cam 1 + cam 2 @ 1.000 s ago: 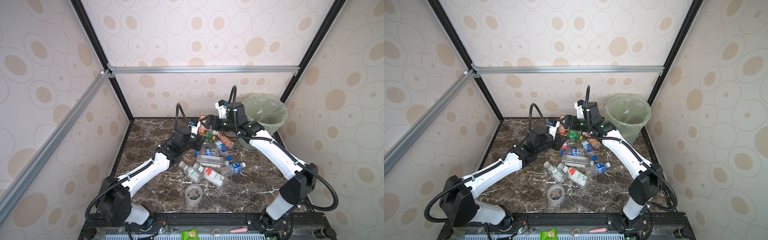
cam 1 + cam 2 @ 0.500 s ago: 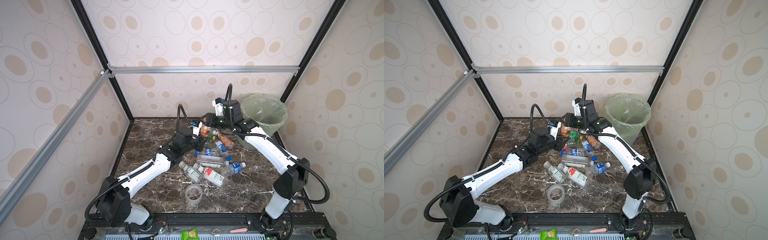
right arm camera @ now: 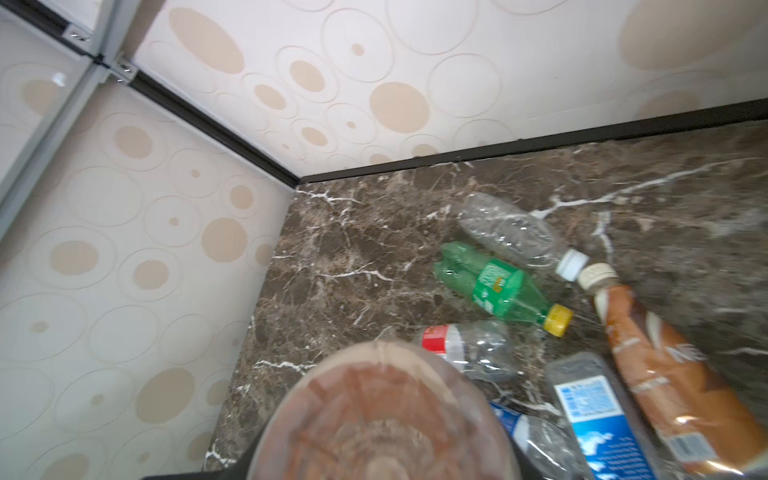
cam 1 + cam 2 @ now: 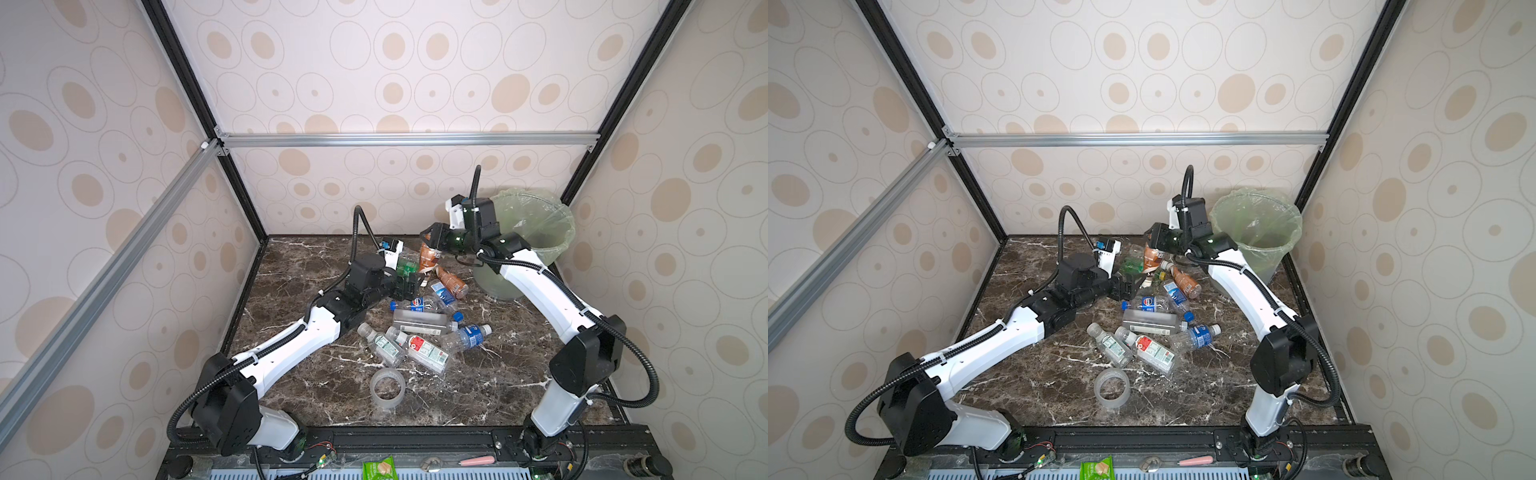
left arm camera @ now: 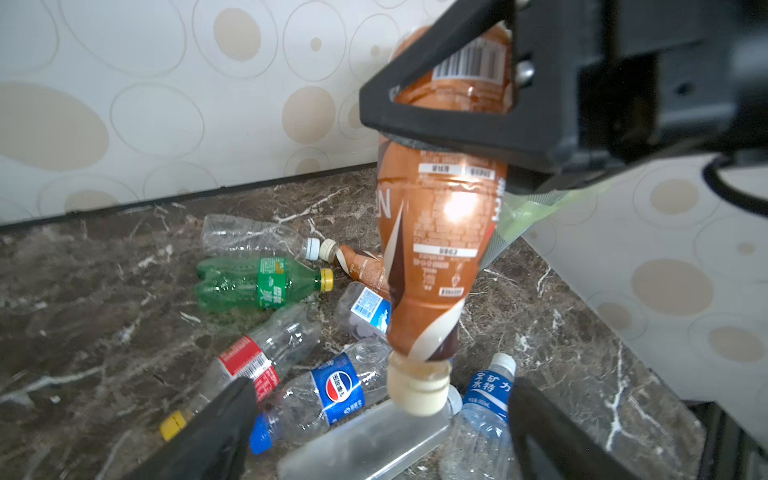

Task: Throw the plastic bottles in the bin
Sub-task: 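Release the coffee bottle into the bin with the right gripper while the left withdraws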

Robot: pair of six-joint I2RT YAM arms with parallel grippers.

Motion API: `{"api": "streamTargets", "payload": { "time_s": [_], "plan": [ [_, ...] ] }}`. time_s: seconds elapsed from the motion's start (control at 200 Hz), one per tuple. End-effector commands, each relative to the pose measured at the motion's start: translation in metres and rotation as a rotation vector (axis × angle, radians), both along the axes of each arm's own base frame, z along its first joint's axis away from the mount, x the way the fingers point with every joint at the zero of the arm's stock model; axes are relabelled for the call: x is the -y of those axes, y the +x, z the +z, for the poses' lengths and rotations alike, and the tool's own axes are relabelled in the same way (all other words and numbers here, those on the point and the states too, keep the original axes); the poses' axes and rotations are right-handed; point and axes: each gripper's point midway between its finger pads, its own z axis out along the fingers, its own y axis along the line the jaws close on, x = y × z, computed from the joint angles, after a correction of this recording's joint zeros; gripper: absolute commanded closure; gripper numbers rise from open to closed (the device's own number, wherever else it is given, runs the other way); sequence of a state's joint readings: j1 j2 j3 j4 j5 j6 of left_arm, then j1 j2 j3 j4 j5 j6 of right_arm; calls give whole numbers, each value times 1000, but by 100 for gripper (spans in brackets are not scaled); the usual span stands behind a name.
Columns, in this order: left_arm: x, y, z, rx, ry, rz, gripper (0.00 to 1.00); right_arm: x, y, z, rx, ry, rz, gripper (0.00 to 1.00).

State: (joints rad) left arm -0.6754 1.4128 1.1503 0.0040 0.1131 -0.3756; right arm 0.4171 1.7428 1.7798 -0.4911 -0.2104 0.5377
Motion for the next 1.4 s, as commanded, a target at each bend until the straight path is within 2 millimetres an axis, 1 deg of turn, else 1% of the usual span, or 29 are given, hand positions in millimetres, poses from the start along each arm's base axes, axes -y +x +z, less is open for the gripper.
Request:
{"api": "streamTargets", "payload": {
  "time_s": [0.0, 0.115, 0.19, 0.34, 0.41, 0.495, 0.58, 0.63, 0.7, 0.745, 0.79, 0.865, 0.905, 0.945, 0.955, 0.965, 1.01, 1.04, 1.06, 1.07, 1.09, 1.12, 1.13, 1.14, 1.16, 1.2, 1.315, 1.35, 1.395],
  "plan": [
    [8, 0, 49, 60, -58, -29, 1, 35, -11, 65, 150, -99, -73, 63],
    [11, 2, 82, 111, -69, -43, 1, 74, -15, 112, 267, -218, -181, 63],
    [14, 5, 105, 158, -81, -49, 1, 98, -24, 146, 362, -278, -255, 63],
    [28, 16, 142, 245, -110, -78, 1, 135, -48, 217, 593, -365, -388, 63],
    [36, 23, 154, 268, -128, -89, 1, 149, -62, 249, 707, -404, -445, 62],
    [49, 30, 166, 286, -148, -118, 1, 160, -79, 283, 854, -448, -486, 61],
    [60, 37, 168, 290, -158, -142, 1, 169, -97, 312, 981, -490, -525, 60],
    [65, 41, 169, 295, -160, -149, 1, 173, -106, 325, 1034, -510, -543, 60],
    [70, 48, 165, 288, -151, -151, 1, 175, -111, 337, 1080, -528, -558, 60],
    [73, 52, 163, 286, -144, -155, 1, 174, -109, 338, 1088, -549, -557, 60],
    [76, 54, 160, 280, -138, -154, 1, 174, -102, 334, 1079, -575, -560, 60],
    [80, 58, 153, 267, -128, -158, 1, 177, -78, 314, 1018, -620, -571, 60],
    [81, 60, 150, 259, -121, -160, 1, 183, -61, 296, 958, -624, -580, 60],
    [82, 62, 145, 248, -110, -161, 1, 193, -42, 273, 885, -610, -597, 60],
    [83, 62, 144, 245, -106, -161, 1, 192, -37, 266, 867, -605, -591, 59],
    [83, 63, 142, 242, -102, -160, 1, 202, -32, 260, 844, -609, -611, 59],
    [83, 63, 138, 235, -88, -161, 1, 221, -10, 226, 739, -602, -643, 57],
    [83, 64, 135, 230, -80, -160, 1, 232, 3, 203, 662, -611, -659, 51],
    [82, 63, 135, 228, -75, -158, 1, 239, 10, 188, 614, -626, -667, 44],
    [82, 64, 134, 225, -72, -155, 1, 242, 13, 182, 593, -632, -670, 40],
    [81, 64, 132, 221, -66, -153, 1, 245, 19, 170, 553, -642, -666, 26],
    [80, 63, 130, 216, -58, -150, 1, 249, 25, 155, 490, -651, -650, 3],
    [80, 63, 130, 215, -55, -150, 1, 251, 26, 154, 476, -648, -650, 0],
    [79, 63, 129, 214, -52, -150, 1, 251, 26, 150, 456, -647, -644, 0],
    [79, 63, 127, 211, -46, -151, 1, 253, 26, 150, 433, -643, -642, 0],
    [78, 61, 125, 209, -37, -154, 1, 254, 21, 160, 427, -628, -651, 0],
    [76, 59, 125, 208, -30, -153, 1, 248, -2, 210, 547, -540, -654, 0],
    [75, 59, 125, 206, -32, -152, 1, 247, -8, 222, 573, -524, -658, 0],
    [75, 58, 125, 207, -36, -151, 1, 248, -14, 230, 588, -514, -662, 0]
  ]
}}
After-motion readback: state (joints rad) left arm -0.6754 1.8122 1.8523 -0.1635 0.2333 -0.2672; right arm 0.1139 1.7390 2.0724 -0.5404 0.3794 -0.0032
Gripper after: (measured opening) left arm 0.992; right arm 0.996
